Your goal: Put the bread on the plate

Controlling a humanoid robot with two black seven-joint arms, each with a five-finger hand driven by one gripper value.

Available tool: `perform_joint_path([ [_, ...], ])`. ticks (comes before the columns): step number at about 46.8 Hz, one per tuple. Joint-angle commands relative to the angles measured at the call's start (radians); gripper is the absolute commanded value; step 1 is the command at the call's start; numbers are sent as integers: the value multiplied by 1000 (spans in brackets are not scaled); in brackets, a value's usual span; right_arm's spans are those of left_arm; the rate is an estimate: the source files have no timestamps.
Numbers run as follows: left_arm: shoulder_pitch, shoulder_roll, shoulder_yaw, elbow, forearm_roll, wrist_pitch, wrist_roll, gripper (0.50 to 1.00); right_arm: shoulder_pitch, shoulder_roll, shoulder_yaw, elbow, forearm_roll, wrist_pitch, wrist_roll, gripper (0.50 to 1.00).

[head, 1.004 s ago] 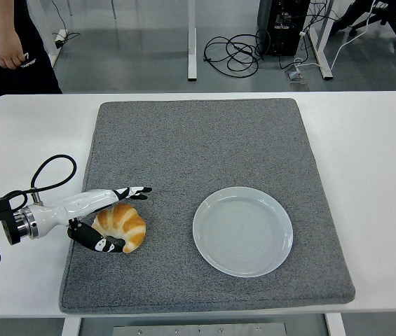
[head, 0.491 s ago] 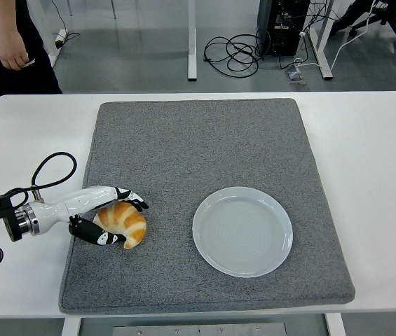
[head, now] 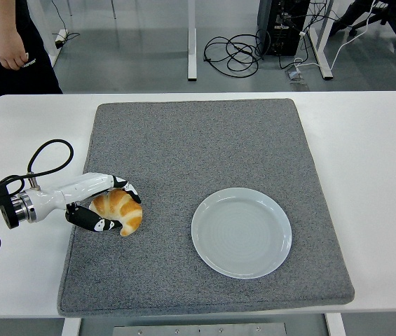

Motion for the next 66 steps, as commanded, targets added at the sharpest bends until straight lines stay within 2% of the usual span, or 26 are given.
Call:
perform_joint_path([
  [1, -10, 2, 1, 0, 0, -2, -1, 500, 0, 0, 0, 0, 0, 0, 0, 1000],
  [12, -62, 8, 2, -2, 0, -8, -5, 500, 0, 0, -1, 1, 0, 0, 0, 1000],
  [23, -159, 5, 7, -2, -6, -26, -2, 500, 0, 0, -1, 0, 0, 0, 0, 1000],
  [36, -283, -5, 1, 0, -23, -169, 11, 500, 0, 0, -1, 0, 0, 0, 0, 1000],
  [43, -323, -16, 2, 0, -44, -199, 35, 500, 0, 0, -1, 0, 0, 0, 0, 1000],
  [56, -364, -97, 4, 31, -64, -236, 51, 500, -2, 0, -1, 0, 0, 0, 0, 1000],
  [66, -461, -159, 1, 77, -74, -331, 75, 500, -5, 0, -1, 0, 0, 0, 0, 1000],
])
